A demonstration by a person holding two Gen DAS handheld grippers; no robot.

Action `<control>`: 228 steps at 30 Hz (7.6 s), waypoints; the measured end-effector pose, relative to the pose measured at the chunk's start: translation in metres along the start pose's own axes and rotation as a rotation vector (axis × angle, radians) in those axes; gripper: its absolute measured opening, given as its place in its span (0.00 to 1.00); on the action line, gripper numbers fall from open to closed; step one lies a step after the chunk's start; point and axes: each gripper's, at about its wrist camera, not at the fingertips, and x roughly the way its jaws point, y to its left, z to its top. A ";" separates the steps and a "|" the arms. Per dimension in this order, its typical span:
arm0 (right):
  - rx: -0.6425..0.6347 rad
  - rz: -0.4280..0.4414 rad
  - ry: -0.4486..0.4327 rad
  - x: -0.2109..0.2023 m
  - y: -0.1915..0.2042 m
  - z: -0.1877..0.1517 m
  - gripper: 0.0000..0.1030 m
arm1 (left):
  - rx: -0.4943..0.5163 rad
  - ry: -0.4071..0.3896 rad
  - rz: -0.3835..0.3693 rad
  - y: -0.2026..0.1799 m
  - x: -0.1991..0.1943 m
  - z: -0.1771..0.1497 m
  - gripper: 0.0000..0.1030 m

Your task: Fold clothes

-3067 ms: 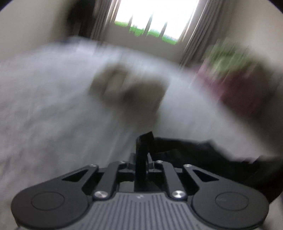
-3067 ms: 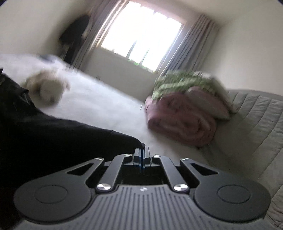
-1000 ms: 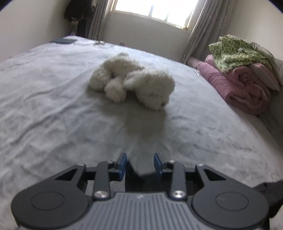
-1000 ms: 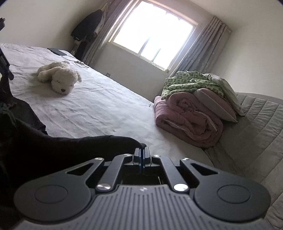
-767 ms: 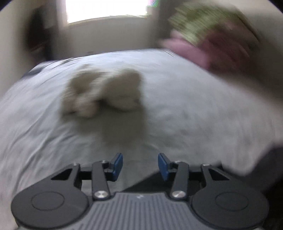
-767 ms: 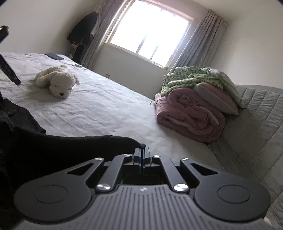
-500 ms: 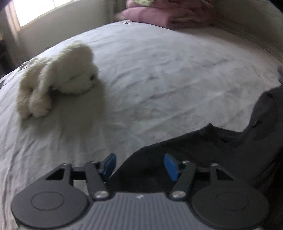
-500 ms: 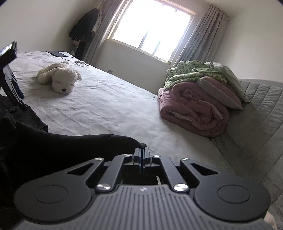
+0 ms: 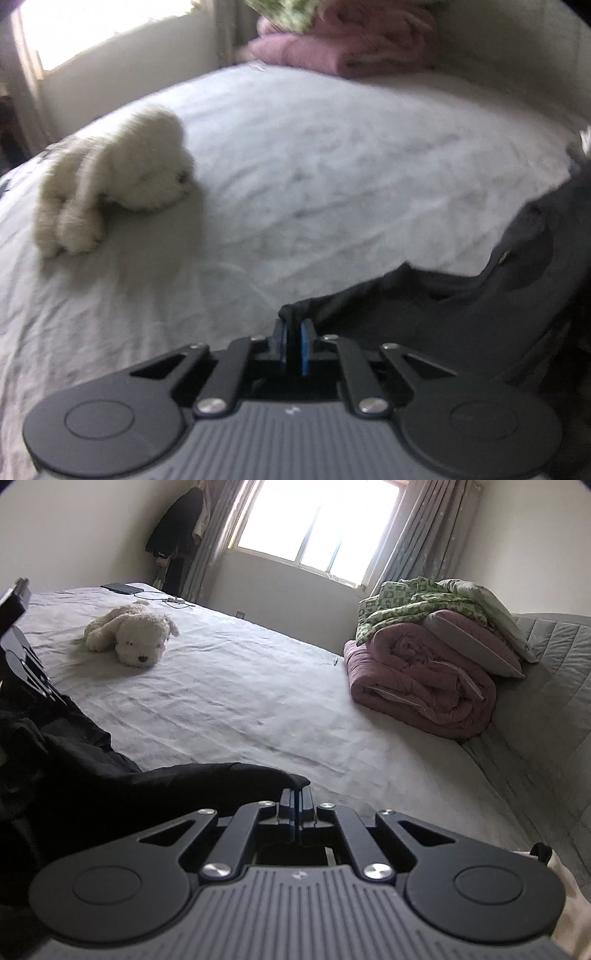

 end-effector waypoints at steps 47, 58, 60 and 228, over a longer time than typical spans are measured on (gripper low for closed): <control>0.247 0.034 0.286 0.094 -0.021 0.011 0.35 | -0.395 -0.063 0.087 -0.012 -0.068 -0.012 0.42; 0.467 0.336 0.334 -0.028 0.036 -0.031 0.36 | -0.345 -0.069 -0.042 -0.131 -0.139 -0.086 0.48; 0.485 0.368 0.334 -0.047 0.039 -0.040 0.36 | -0.318 -0.065 -0.055 -0.144 -0.146 -0.098 0.50; 0.220 0.144 0.390 0.056 0.019 -0.042 0.38 | -0.594 -0.034 0.060 0.008 -0.045 -0.084 0.51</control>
